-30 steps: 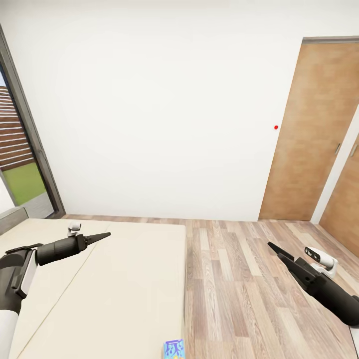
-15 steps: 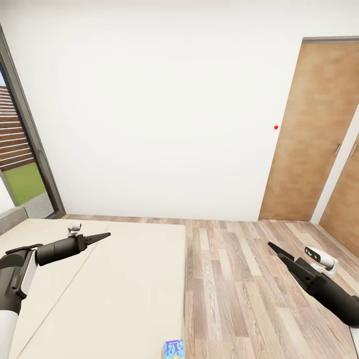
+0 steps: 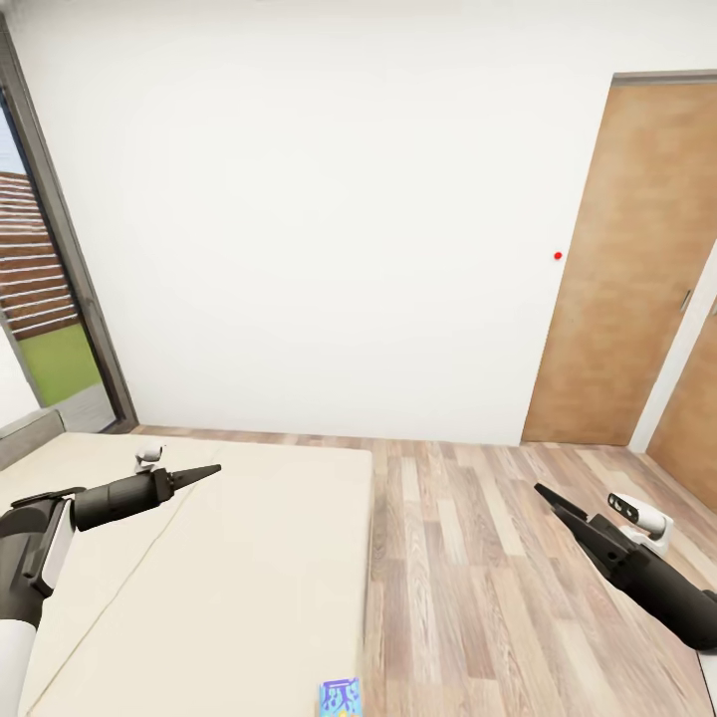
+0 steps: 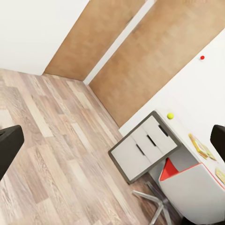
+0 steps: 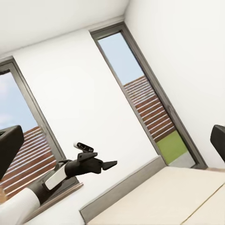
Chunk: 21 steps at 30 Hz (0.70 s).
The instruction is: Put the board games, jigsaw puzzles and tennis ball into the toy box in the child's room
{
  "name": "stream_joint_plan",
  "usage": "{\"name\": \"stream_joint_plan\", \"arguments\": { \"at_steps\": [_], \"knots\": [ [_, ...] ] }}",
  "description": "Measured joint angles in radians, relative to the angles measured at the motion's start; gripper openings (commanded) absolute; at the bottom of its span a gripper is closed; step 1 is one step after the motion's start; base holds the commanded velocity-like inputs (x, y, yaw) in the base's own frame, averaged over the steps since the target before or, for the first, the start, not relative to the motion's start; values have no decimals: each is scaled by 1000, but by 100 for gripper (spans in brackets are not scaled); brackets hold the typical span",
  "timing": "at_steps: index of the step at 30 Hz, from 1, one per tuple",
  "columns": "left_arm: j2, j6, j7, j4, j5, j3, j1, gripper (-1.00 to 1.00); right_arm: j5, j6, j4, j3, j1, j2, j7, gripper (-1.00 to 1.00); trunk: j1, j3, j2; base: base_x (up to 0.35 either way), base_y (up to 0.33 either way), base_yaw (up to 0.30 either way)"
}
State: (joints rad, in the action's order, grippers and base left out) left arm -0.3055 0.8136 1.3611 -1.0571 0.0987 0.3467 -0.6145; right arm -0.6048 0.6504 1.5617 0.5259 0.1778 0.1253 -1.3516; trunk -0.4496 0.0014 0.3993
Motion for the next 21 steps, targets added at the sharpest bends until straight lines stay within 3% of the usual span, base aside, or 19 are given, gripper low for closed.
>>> {"name": "stream_joint_plan", "arguments": {
  "at_steps": [7,21],
  "knots": [
    [1,1,-1,0,-1,0,0,100,0,0,0,0,0,0,-1,100,0,4,0,0,-163,180],
    [0,1,-1,0,-1,0,0,100,0,0,0,0,0,0,5,100,0,5,0,0,-7,11]
  ]
}}
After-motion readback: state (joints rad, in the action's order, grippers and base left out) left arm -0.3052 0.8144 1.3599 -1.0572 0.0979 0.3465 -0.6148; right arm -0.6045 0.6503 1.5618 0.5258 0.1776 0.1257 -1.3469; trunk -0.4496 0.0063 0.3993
